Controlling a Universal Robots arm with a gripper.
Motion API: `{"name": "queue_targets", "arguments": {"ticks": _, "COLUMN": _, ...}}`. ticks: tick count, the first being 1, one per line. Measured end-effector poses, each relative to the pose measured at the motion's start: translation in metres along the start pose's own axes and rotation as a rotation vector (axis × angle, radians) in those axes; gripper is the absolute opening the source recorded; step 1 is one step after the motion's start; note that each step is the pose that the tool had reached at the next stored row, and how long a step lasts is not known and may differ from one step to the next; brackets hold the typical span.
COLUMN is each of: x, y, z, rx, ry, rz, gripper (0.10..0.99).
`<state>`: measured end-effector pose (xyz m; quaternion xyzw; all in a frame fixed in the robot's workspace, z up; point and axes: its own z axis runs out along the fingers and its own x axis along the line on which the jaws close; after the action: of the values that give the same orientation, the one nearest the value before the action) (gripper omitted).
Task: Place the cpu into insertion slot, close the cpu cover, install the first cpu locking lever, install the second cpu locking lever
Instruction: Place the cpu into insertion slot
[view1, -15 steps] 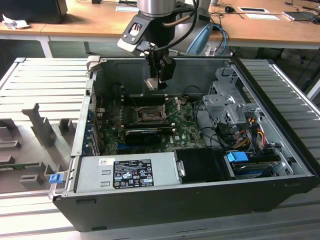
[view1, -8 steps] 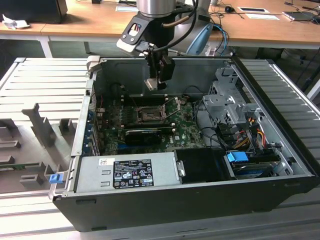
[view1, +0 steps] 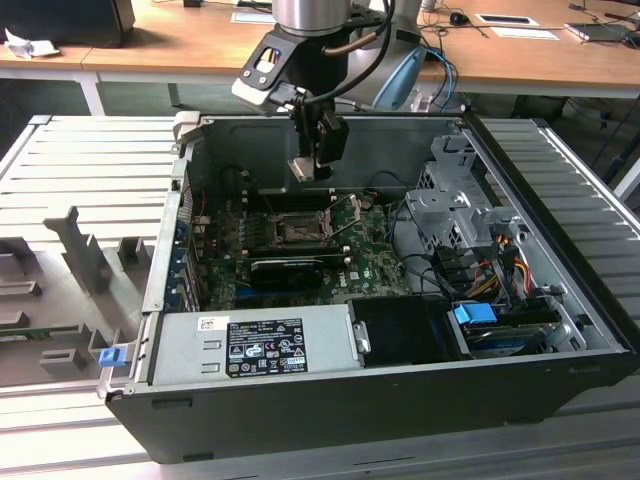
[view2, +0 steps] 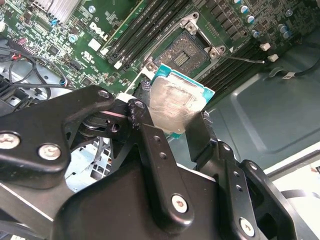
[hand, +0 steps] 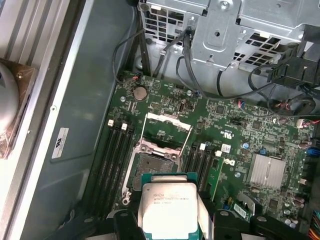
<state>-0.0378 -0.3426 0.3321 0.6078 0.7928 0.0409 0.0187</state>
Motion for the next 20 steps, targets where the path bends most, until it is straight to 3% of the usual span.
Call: {"name": "queue_targets", "arguments": {"ticks": 20, "x": 0.0003, "y": -0.0013, "z": 0.0018, "rx": 0.0, "ry": -0.0018, "rz": 0.02, "gripper": 0.525}}
